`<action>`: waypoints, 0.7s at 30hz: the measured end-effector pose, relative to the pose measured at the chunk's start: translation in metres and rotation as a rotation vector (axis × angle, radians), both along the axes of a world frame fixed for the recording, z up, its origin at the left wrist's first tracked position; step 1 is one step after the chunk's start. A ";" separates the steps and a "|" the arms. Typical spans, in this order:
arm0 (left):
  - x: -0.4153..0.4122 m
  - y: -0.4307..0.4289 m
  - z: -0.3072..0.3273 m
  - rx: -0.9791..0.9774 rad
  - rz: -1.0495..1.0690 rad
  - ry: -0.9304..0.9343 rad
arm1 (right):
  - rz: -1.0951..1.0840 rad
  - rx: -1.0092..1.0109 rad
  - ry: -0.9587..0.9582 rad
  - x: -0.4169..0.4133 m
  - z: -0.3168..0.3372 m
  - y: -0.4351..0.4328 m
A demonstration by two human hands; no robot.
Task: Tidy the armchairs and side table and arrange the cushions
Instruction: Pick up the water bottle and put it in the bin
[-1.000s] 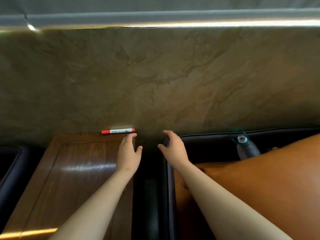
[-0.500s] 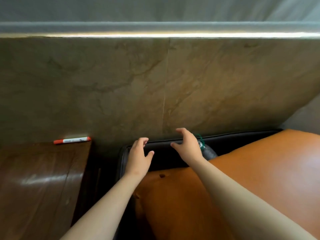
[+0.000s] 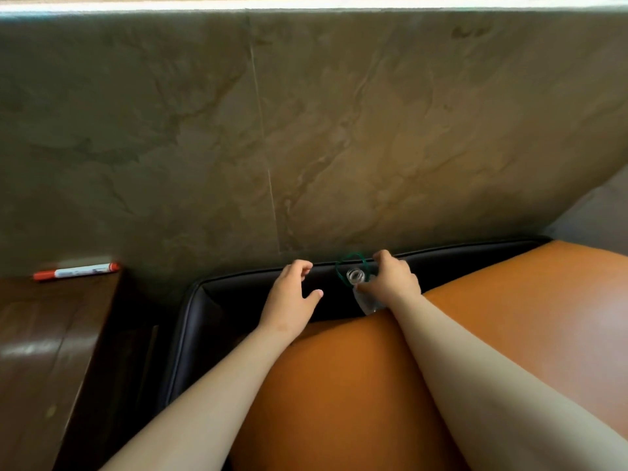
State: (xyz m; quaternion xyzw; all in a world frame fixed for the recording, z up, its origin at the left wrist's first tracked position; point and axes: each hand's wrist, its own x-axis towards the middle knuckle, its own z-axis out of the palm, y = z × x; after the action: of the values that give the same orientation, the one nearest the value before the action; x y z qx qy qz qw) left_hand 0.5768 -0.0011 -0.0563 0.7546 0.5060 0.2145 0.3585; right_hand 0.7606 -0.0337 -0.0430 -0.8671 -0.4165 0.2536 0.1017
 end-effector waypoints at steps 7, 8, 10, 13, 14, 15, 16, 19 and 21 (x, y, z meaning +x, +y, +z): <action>-0.026 0.010 -0.011 0.074 -0.018 0.120 | 0.213 -0.131 -0.151 0.001 -0.015 0.021; -0.033 0.012 -0.012 0.085 -0.016 0.143 | 0.226 -0.131 -0.159 0.001 -0.016 0.023; -0.047 0.015 -0.013 0.093 -0.005 0.180 | 0.253 -0.128 -0.142 -0.001 -0.019 0.026; -0.059 0.018 -0.014 0.095 0.021 0.209 | 0.300 -0.125 -0.065 -0.006 -0.021 0.028; -0.061 0.018 -0.015 0.095 0.027 0.212 | 0.315 -0.127 -0.063 -0.007 -0.020 0.029; -0.062 0.016 -0.016 0.095 0.028 0.213 | 0.328 -0.134 -0.073 -0.008 -0.019 0.029; -0.062 0.014 -0.016 0.093 0.026 0.213 | 0.337 -0.144 -0.084 -0.009 -0.017 0.028; -0.060 0.006 -0.019 0.081 0.006 0.210 | 0.343 -0.143 -0.097 -0.008 -0.015 0.023; -0.058 0.002 -0.021 0.051 0.000 0.191 | 0.345 -0.103 -0.114 -0.009 -0.011 0.018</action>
State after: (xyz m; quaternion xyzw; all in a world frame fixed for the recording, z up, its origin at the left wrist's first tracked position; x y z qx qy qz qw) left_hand 0.5185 0.0006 -0.0770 0.7805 0.5324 0.1544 0.2891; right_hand 0.7519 -0.0160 -0.0544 -0.7999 -0.5506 0.2384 -0.0115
